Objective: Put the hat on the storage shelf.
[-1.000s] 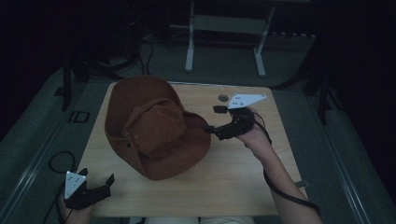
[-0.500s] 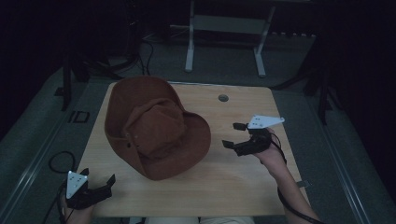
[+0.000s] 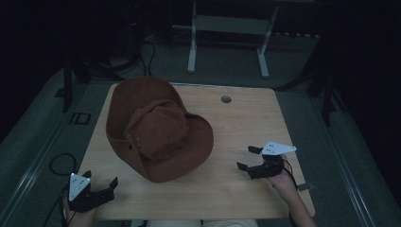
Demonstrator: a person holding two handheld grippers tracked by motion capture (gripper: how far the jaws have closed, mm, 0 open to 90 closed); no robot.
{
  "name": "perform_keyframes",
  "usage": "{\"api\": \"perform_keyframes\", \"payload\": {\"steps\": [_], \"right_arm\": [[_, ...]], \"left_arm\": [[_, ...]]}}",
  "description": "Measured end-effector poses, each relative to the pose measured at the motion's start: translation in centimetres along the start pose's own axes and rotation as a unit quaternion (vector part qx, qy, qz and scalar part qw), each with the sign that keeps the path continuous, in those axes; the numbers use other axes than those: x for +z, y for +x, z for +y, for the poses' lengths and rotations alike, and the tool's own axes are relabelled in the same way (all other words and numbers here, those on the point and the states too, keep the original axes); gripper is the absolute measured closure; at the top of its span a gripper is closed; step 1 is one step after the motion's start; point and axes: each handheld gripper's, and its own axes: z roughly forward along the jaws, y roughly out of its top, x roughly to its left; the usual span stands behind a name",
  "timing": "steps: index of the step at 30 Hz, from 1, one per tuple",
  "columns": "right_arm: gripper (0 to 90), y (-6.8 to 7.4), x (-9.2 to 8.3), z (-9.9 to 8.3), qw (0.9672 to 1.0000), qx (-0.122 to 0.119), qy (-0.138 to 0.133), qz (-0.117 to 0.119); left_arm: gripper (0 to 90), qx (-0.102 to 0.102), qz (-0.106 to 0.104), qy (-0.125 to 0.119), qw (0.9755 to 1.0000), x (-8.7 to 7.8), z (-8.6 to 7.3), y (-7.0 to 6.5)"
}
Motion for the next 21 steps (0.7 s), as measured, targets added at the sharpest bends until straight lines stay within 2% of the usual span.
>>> {"api": "perform_keyframes", "payload": {"steps": [4, 6, 12, 15, 18, 21], "right_arm": [[13.8, -0.4, -0.7, -1.7, 0.9998, 0.012, 0.004, -0.015], [13.7, -0.5, -1.3, -2.6, 0.9993, 0.014, 0.001, -0.036], [12.6, -1.0, -2.4, -4.4, 0.9972, 0.019, 0.011, -0.072], [12.6, -1.1, -3.0, -5.1, 0.9961, 0.029, 0.014, -0.082], [12.6, -1.3, -3.6, -5.7, 0.9946, 0.028, 0.022, -0.098], [12.7, -1.4, -4.1, -6.1, 0.9945, 0.021, 0.020, -0.100]], "left_arm": [[1.7, -0.002, -0.001, 0.000, 1.0000, 0.0, 0.0, 0.0], [1.6, 0.001, 0.001, 0.001, 1.0000, 0.0, 0.0, 0.0], [1.7, 0.001, 0.002, 0.002, 1.0000, 0.1, 0.0, -0.1], [1.6, 0.003, 0.002, 0.004, 1.0000, 0.1, 0.0, 0.0], [1.6, 0.002, 0.002, 0.003, 1.0000, 0.1, -0.1, 0.0], [1.6, 0.001, 0.002, 0.003, 1.0000, 0.1, -0.1, 0.0]]}}
